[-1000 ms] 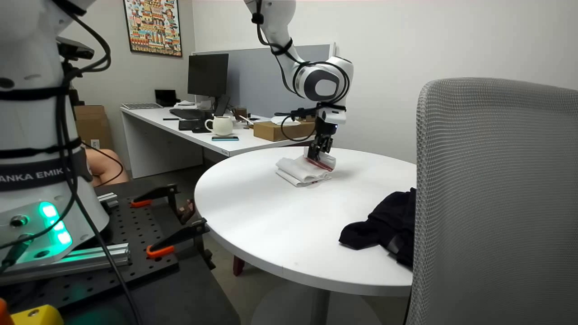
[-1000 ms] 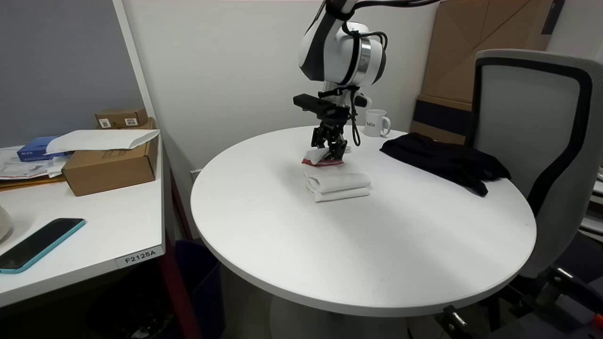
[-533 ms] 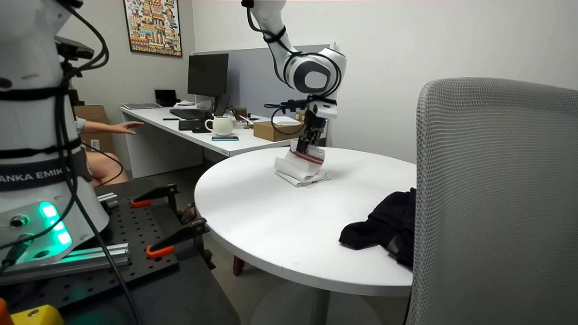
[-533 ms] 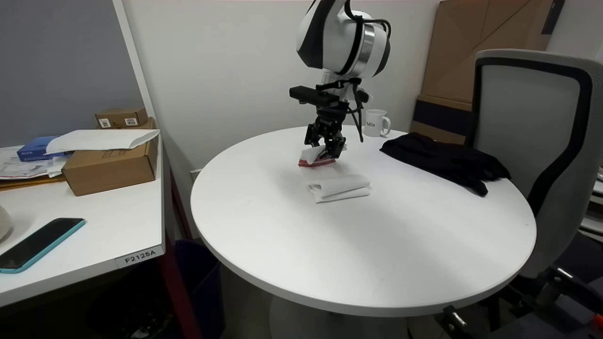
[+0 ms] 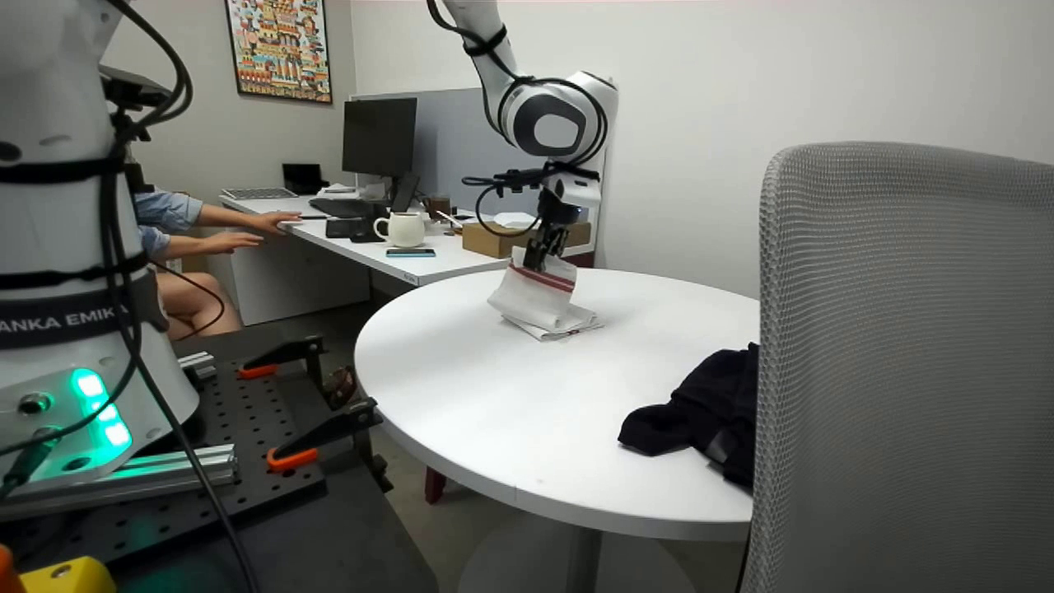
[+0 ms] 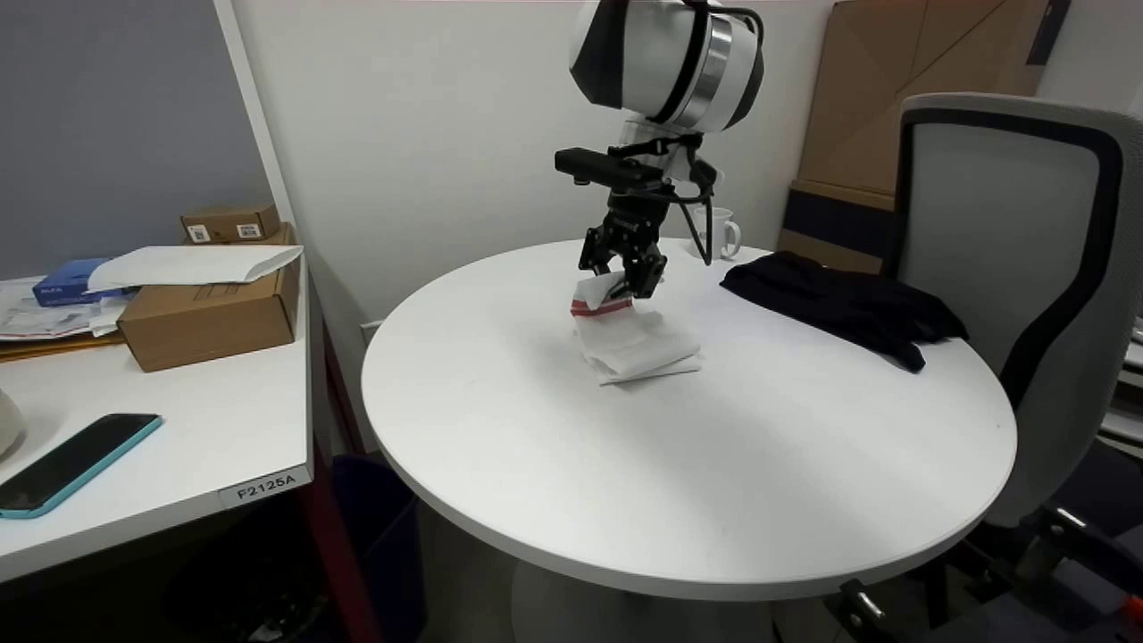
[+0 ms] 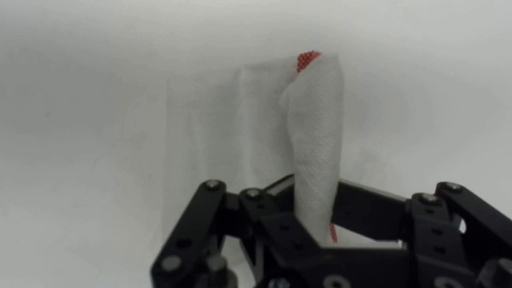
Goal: Fold the towel four times over
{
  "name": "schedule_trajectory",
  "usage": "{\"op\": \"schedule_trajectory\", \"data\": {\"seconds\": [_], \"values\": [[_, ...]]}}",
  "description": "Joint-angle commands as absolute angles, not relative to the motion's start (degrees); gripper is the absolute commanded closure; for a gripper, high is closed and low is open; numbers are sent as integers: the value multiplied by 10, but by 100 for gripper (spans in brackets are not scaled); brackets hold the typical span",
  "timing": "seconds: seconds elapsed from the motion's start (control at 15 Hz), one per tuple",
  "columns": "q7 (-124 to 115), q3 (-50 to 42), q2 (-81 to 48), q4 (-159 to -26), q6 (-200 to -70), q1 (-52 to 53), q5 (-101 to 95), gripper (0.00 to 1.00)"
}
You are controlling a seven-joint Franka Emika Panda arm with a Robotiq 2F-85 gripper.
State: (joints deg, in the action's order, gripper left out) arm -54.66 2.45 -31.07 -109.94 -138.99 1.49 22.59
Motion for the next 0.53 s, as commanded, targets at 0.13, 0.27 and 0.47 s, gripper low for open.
{"op": "schedule_trajectory", "data": {"seconds": [0.13,0.27,0.47], "values": [[-515,35,-285,-1110,-1428,-16,319,100],[-515,36,-290,-1099,-1437,-25,354,100],[-518,26,-299,-1094,-1468,-18,377,100]]}}
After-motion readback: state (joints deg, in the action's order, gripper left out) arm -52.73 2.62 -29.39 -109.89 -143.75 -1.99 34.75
